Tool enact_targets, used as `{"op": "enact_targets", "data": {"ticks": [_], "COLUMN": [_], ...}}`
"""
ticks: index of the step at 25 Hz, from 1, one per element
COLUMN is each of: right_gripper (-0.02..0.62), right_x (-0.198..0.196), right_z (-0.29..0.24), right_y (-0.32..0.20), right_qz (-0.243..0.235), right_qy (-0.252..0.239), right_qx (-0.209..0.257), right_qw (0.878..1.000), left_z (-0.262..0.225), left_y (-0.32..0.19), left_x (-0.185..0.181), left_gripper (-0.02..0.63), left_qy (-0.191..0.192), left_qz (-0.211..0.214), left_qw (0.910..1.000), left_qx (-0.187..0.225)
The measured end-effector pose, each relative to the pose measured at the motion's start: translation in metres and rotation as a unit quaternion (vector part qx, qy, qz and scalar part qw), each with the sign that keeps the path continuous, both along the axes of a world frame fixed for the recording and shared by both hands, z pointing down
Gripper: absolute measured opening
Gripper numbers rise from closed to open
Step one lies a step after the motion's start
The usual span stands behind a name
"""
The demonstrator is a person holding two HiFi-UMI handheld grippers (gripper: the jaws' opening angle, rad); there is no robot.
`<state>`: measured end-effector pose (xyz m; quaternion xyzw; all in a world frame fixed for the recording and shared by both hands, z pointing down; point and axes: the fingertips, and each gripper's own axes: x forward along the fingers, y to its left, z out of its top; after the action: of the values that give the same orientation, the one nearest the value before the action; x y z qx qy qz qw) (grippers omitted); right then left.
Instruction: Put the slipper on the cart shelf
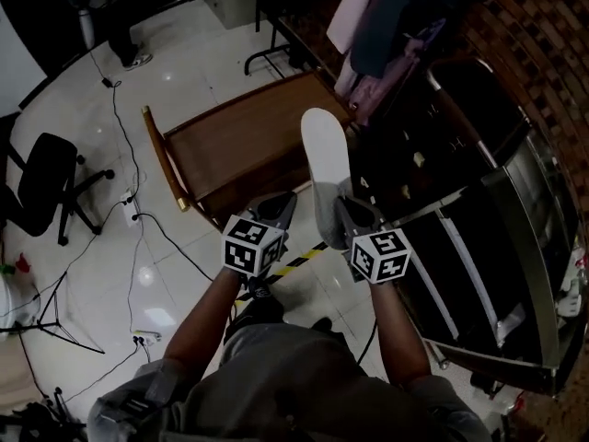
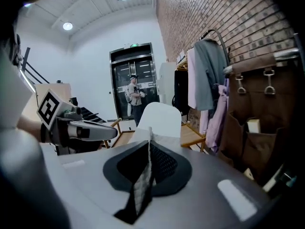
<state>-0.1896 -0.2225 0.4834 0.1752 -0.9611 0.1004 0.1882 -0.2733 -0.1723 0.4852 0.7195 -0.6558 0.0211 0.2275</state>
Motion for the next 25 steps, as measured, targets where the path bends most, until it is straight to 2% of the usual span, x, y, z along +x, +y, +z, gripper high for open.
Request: {"op": "enact_targets", "data": {"ticks": [5,13,19,25], "right_gripper": [0.009,0.009,0.009,0.009], "right_x": [0.101,0.27,0.406,0.515], "right_z": [0.001,0.018,0.031,0.039], "right_y": [0.004,0.02,0.026,0.013], "right_qz": [0.039,0.1,0.205,0.301], "right_qy": [-0.008,0.001,0.013,0.027], "right_qx": [-0.003,-0.012,-0.023,-0.024], "right_qw": [0.999,0.995,0.978,0.953], "left_z": [0.005,0.02,0.03,0.027], "left_y": [-0.016,-0.029,-0.041,-0.056], "left_x": [0.092,0.25,0.377,0.473], "left_gripper": [0.008,0.008,0.008,0.008], "left_qy": [-0.008,-0.013,-0.011,-0.014], "left_qz": [0.058,0.138,0.231,0.311], "left_qw": [0.9981,0.9897,0.9717,0.9493], "left_qx": [-0.017,-0.038,-0.046,-0.043]}}
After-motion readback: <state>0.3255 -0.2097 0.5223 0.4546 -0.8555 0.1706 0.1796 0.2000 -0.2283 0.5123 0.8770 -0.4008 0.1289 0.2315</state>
